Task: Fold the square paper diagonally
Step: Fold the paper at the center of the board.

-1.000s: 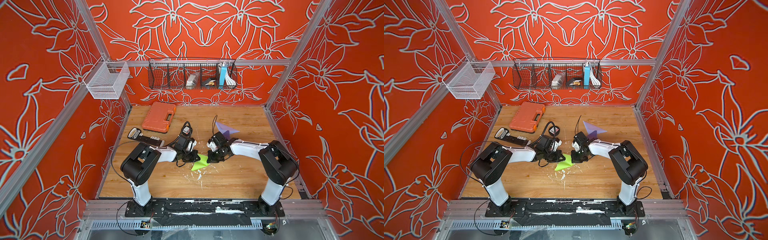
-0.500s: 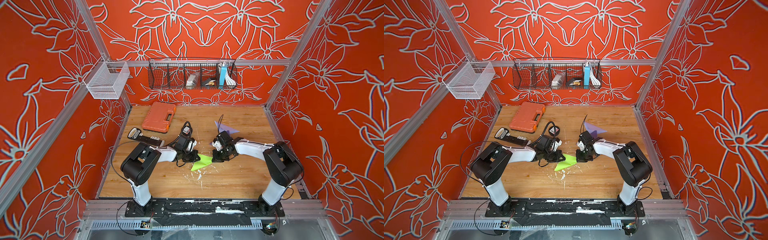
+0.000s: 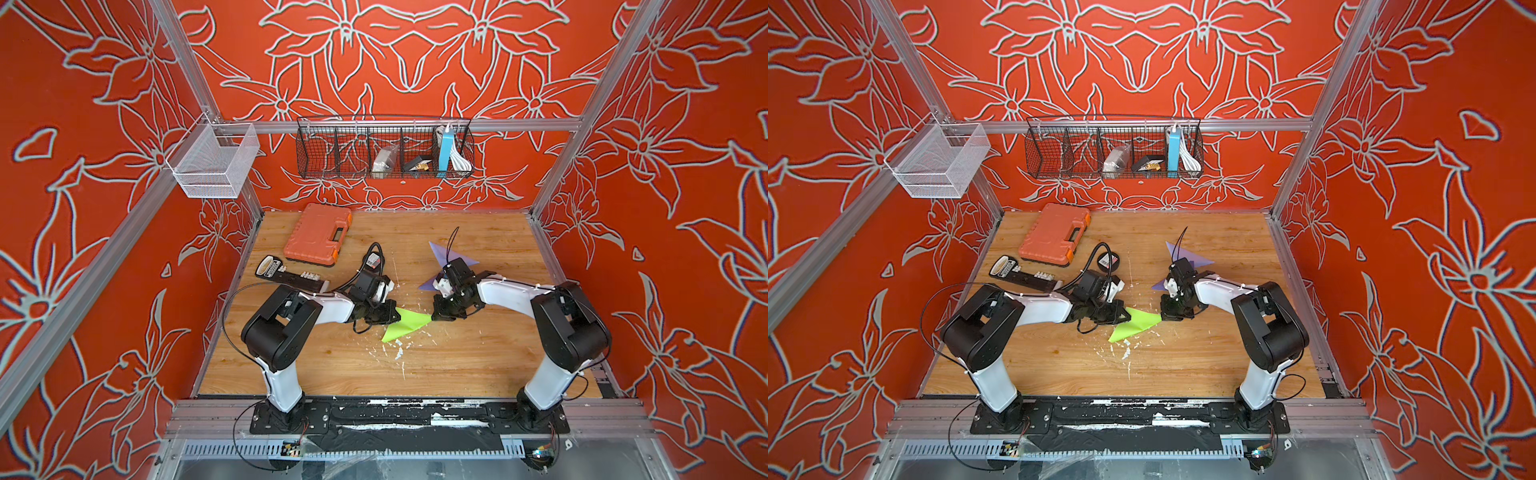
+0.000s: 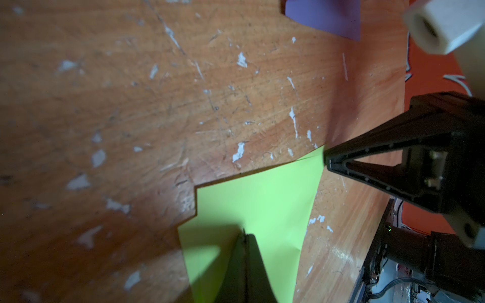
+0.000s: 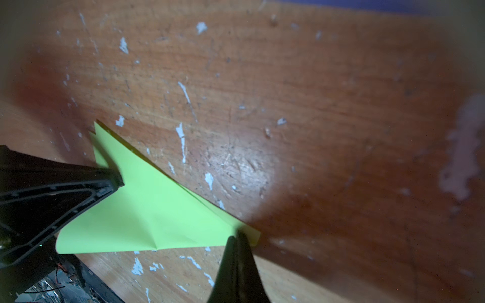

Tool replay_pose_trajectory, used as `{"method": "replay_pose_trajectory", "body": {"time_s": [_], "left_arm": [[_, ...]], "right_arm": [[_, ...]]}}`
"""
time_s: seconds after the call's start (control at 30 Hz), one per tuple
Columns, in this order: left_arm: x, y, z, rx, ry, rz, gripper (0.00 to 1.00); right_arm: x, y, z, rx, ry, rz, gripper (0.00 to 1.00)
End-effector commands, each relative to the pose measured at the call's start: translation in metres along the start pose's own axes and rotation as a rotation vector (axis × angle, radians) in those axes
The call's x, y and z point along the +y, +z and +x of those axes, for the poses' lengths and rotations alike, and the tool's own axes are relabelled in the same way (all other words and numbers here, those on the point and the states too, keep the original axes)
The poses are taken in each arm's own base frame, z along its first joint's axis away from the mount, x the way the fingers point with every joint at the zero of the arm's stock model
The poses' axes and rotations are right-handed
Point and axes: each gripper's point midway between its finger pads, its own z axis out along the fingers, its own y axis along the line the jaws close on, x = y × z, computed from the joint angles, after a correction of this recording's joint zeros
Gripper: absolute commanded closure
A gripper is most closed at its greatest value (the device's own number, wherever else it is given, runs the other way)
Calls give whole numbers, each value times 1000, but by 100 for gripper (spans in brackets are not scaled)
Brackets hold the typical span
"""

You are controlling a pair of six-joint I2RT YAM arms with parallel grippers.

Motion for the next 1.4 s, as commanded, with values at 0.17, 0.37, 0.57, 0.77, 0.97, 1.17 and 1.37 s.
{"method": "replay_pose_trajectory", "body": {"time_s": [0.17,0.37,0.57,0.77,0.97,1.17,1.37], "left_arm": [[26,7,19,66,-48,-95,100],[28,7,20,67,-47,-103,100],[29,8,19,66,-48,-107,100],[30,10,20,72,-53,-109,100],[30,10,20,73,-54,-111,100],[30,9,20,73,-51,-111,100],[29,8,20,73,-51,-110,100]], "right_arm": [[-14,-17,5,6,-25,81,100],[32,-37,16,-12,-99,-37,100],[72,-16,28,24,-146,-88,100],[82,12,27,47,-116,-88,100],[77,24,24,54,-92,-75,100],[78,22,22,40,-96,-79,100],[80,22,22,37,-97,-75,100]]}}
